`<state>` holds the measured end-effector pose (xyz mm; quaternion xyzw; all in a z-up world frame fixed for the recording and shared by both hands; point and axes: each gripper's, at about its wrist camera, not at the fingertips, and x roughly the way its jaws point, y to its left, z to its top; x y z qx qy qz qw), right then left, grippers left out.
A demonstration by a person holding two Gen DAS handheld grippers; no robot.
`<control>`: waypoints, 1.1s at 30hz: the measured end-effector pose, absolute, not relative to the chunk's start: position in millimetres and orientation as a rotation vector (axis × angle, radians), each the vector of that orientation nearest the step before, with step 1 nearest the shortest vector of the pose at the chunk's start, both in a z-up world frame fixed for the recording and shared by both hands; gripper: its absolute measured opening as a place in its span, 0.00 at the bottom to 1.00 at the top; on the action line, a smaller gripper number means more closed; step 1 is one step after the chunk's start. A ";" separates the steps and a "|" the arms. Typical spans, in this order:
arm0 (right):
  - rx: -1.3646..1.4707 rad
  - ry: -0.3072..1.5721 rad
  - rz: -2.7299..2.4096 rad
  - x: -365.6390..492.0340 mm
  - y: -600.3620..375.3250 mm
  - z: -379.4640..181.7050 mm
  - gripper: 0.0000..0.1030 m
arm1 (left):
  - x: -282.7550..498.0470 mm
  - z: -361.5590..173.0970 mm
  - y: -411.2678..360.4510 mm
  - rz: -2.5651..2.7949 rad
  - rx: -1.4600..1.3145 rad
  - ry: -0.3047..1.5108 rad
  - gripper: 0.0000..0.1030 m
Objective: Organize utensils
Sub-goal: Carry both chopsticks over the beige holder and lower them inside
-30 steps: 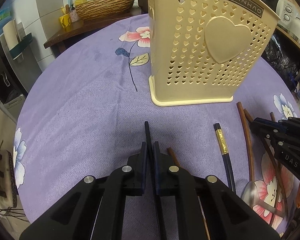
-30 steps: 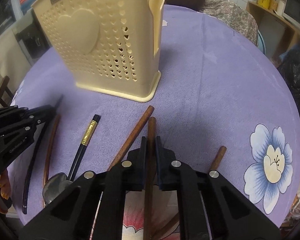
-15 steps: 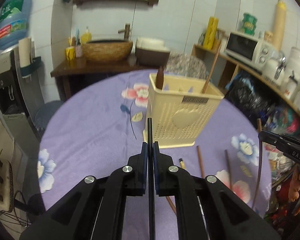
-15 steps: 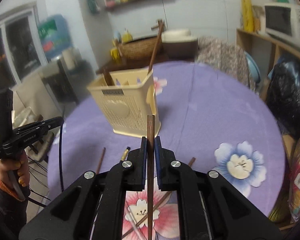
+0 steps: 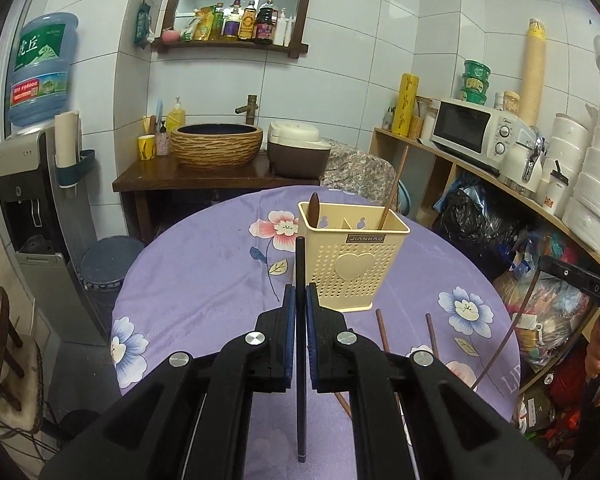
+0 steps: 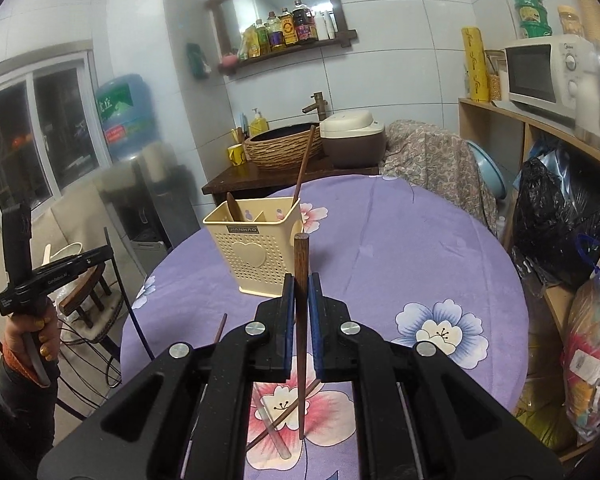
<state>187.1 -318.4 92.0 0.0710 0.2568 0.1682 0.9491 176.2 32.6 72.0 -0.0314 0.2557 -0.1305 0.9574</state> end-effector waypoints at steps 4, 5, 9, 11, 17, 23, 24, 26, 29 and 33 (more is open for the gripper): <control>0.143 0.516 0.346 185.8 -314.2 93.8 0.08 | 176.9 75.6 35.0 -0.264 -0.066 0.509 0.06; 0.143 0.514 0.347 185.9 -313.0 94.1 0.08 | 176.9 76.4 35.8 -0.266 -0.069 0.507 0.06; 0.135 0.497 0.358 189.7 -308.0 103.6 0.08 | 182.5 84.3 37.2 -0.286 -0.080 0.507 0.06; 0.133 0.479 0.371 196.1 -303.2 115.6 0.08 | 189.4 97.5 36.5 -0.297 -0.082 0.496 0.06; 0.099 0.297 0.394 221.6 -272.7 199.4 0.08 | 226.9 176.1 24.8 -0.353 -0.109 0.398 0.06; 0.099 0.123 0.357 254.8 -237.3 271.1 0.08 | 264.3 231.3 11.7 -0.321 -0.163 0.281 0.06; 0.093 0.117 0.348 262.6 -232.2 273.3 0.08 | 272.4 233.9 5.8 -0.305 -0.157 0.274 0.06; 0.098 0.132 0.335 280.5 -224.0 268.8 0.08 | 281.5 231.7 -3.6 -0.283 -0.130 0.270 0.06; 0.086 0.168 0.307 303.3 -216.0 246.3 0.08 | 296.1 213.6 -16.8 -0.255 -0.093 0.298 0.06; 0.084 0.254 0.268 333.3 -215.3 195.4 0.08 | 313.9 170.6 -26.2 -0.240 -0.071 0.372 0.06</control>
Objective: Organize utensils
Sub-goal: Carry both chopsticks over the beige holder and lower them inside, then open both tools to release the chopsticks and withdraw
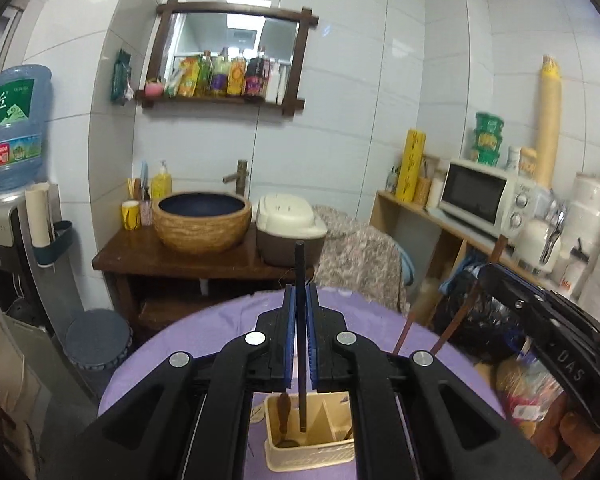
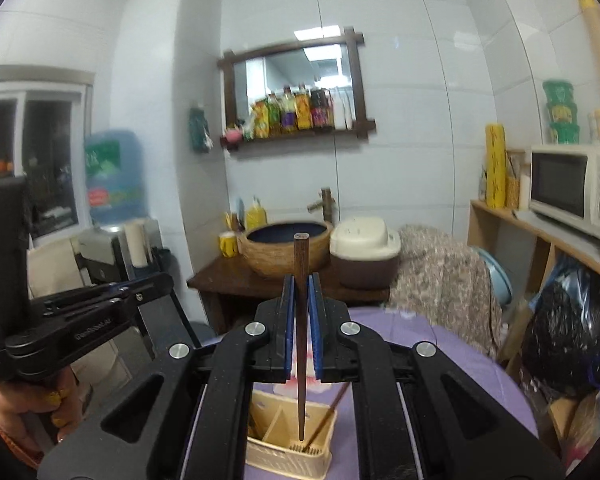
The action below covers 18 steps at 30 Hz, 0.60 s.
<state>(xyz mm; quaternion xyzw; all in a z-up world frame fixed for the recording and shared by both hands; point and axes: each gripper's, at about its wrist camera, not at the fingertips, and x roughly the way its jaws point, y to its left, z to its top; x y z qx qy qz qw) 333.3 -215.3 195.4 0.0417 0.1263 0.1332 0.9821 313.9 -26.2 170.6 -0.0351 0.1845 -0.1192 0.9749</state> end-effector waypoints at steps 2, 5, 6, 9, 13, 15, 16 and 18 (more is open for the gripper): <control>0.110 0.310 0.273 344.2 -218.3 174.1 0.08 | 322.1 153.9 -28.2 -0.236 -0.063 0.407 0.06; 0.146 0.373 0.268 355.2 -222.5 145.3 0.08 | 333.8 124.3 -25.1 -0.228 -0.088 0.471 0.06; 0.150 0.389 0.264 358.6 -223.1 138.2 0.08 | 335.5 119.6 -24.5 -0.228 -0.094 0.483 0.06; 0.168 0.426 0.257 367.6 -227.1 123.6 0.08 | 341.6 100.7 -22.4 -0.210 -0.093 0.528 0.06; 0.173 0.432 0.243 371.9 -231.2 116.8 0.08 | 342.7 92.8 -23.0 -0.209 -0.085 0.549 0.06; 0.183 0.431 0.238 373.3 -234.1 115.7 0.08 | 341.2 92.3 -24.0 -0.211 -0.070 0.551 0.07; 0.188 0.432 0.241 373.5 -234.7 114.9 0.09 | 341.2 92.2 -24.7 -0.211 -0.066 0.550 0.09; 0.183 0.431 0.239 371.7 -234.6 114.3 0.15 | 337.4 93.2 -23.5 -0.207 -0.062 0.538 0.30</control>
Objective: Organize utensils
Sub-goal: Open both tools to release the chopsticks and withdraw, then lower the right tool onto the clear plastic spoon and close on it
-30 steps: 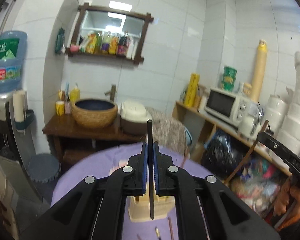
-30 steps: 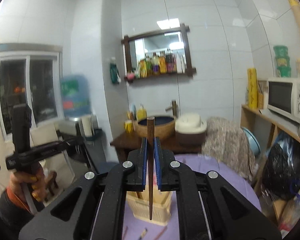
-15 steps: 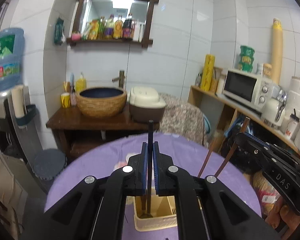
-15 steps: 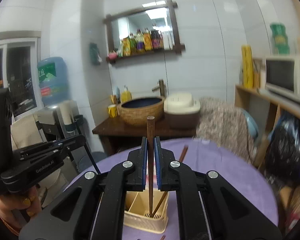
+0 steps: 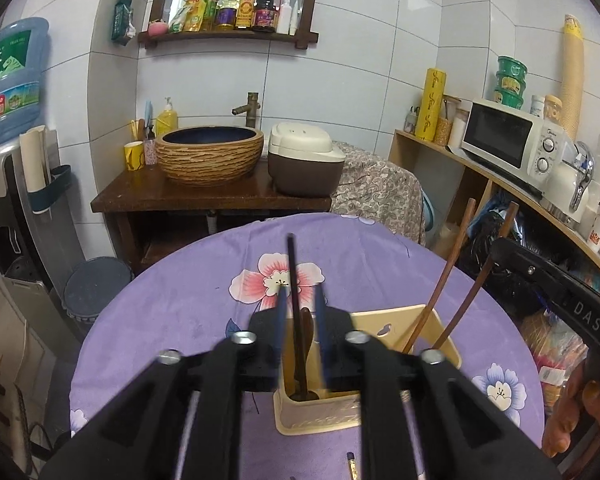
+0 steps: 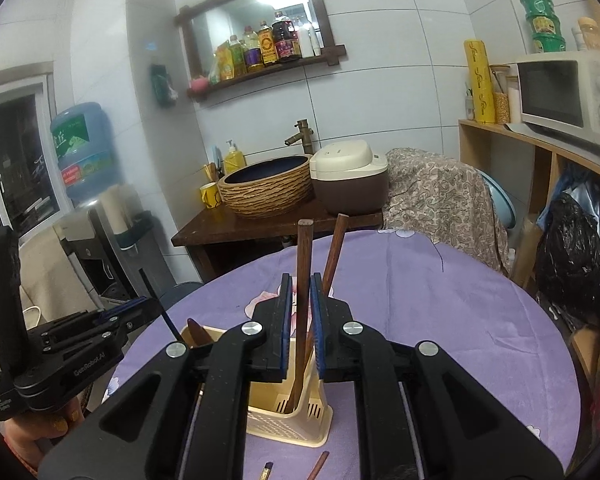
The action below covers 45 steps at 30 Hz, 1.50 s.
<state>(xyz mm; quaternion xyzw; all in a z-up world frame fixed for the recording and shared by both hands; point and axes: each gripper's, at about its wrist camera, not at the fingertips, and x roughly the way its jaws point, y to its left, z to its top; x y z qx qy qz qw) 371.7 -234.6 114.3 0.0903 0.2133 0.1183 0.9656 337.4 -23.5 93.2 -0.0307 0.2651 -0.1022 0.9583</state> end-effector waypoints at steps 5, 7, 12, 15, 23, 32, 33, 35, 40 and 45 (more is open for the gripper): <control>0.143 0.367 0.207 352.9 -231.5 118.6 0.66 | 308.9 98.6 -15.4 -0.192 -0.085 0.456 0.67; 0.134 0.359 0.206 343.0 -229.8 120.4 0.73 | 294.9 97.3 -12.8 -0.178 -0.076 0.438 0.74; 0.115 0.308 0.198 305.3 -230.8 116.7 0.93 | 260.3 85.4 -1.2 -0.147 -0.081 0.406 0.89; 0.132 0.284 0.215 279.8 -236.4 104.7 0.94 | 243.6 74.0 2.4 -0.131 -0.082 0.409 0.95; 0.078 0.451 0.178 247.2 -244.3 39.6 0.94 | 206.4 15.5 8.6 -0.091 -0.013 0.507 0.95; 0.109 0.643 0.145 211.6 -266.3 -37.2 0.94 | 191.5 -41.2 31.3 -0.101 -0.109 0.690 0.75; 0.116 0.649 0.147 208.5 -266.8 -40.4 0.94 | 190.1 -44.3 28.9 -0.110 -0.101 0.698 0.72; 0.118 0.664 0.167 204.9 -265.0 -45.2 0.94 | 188.0 -49.1 22.1 -0.129 -0.093 0.718 0.67; 0.008 0.715 0.293 209.7 -239.1 -51.1 0.93 | 185.1 -59.2 14.5 -0.151 -0.091 0.753 0.63; -0.110 0.770 0.466 219.3 -207.7 -60.2 0.78 | 180.8 -59.8 18.3 -0.144 -0.091 0.753 0.63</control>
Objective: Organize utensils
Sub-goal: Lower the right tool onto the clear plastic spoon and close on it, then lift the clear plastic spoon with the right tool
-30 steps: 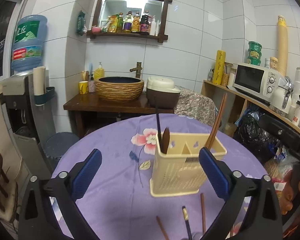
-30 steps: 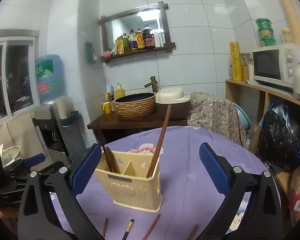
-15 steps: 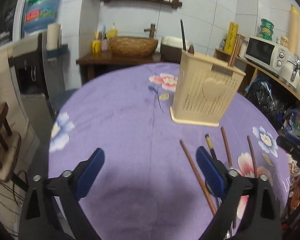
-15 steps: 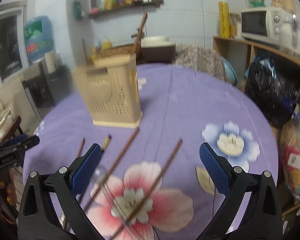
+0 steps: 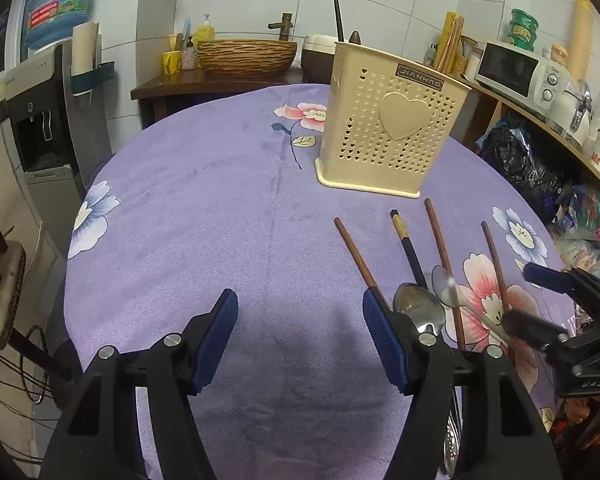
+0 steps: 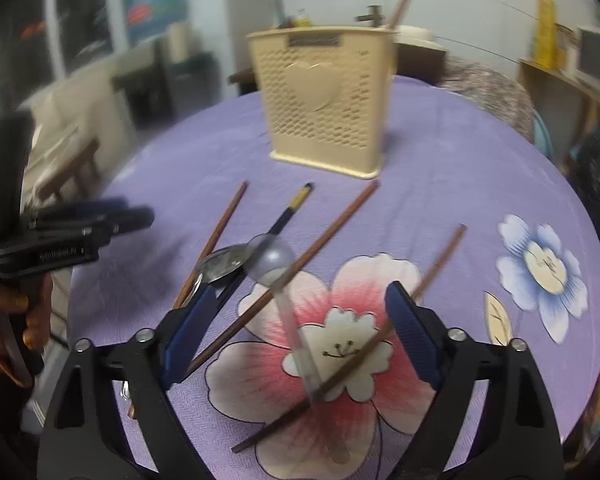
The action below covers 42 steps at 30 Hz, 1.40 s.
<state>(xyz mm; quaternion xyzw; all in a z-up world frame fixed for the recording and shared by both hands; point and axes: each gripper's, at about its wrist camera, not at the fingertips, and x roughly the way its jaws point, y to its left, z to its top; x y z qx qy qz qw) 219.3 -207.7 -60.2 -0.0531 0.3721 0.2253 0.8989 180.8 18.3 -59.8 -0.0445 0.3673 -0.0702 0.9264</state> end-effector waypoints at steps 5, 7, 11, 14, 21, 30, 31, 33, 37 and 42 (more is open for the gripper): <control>-0.226 0.839 0.602 236.6 -187.7 -68.5 0.64 | 177.3 -59.5 22.2 -0.144 -0.088 0.751 0.63; -0.269 0.868 0.613 246.1 -182.8 -70.2 0.61 | 176.9 -60.8 23.8 -0.146 -0.097 0.754 0.63; -0.331 0.904 0.649 258.9 -172.7 -72.8 0.54 | 176.6 -63.8 24.3 -0.153 -0.105 0.766 0.63; -0.377 0.916 0.684 265.5 -164.9 -75.0 0.51 | 176.8 -64.4 23.2 -0.157 -0.107 0.772 0.63; -0.439 0.948 0.730 281.4 -150.1 -74.5 0.42 | 177.7 -64.2 26.0 -0.160 -0.111 0.778 0.63; -0.433 0.938 0.694 278.7 -150.6 -70.1 0.35 | 185.3 -64.9 17.1 -0.173 -0.101 0.796 0.63; -0.405 0.926 0.675 278.0 -154.7 -66.2 0.35 | 188.7 -64.6 14.9 -0.179 -0.101 0.802 0.63; -0.328 0.901 0.640 276.2 -167.8 -54.6 0.35 | 195.2 -63.0 10.3 -0.192 -0.102 0.810 0.60; -0.167 0.854 0.507 266.3 -199.7 -26.1 0.35 | 216.9 -59.4 -3.7 -0.219 -0.115 0.846 0.49; -0.044 0.773 0.372 239.3 -231.3 -1.6 0.35 | 245.1 -66.9 -27.9 -0.214 -0.095 0.914 0.34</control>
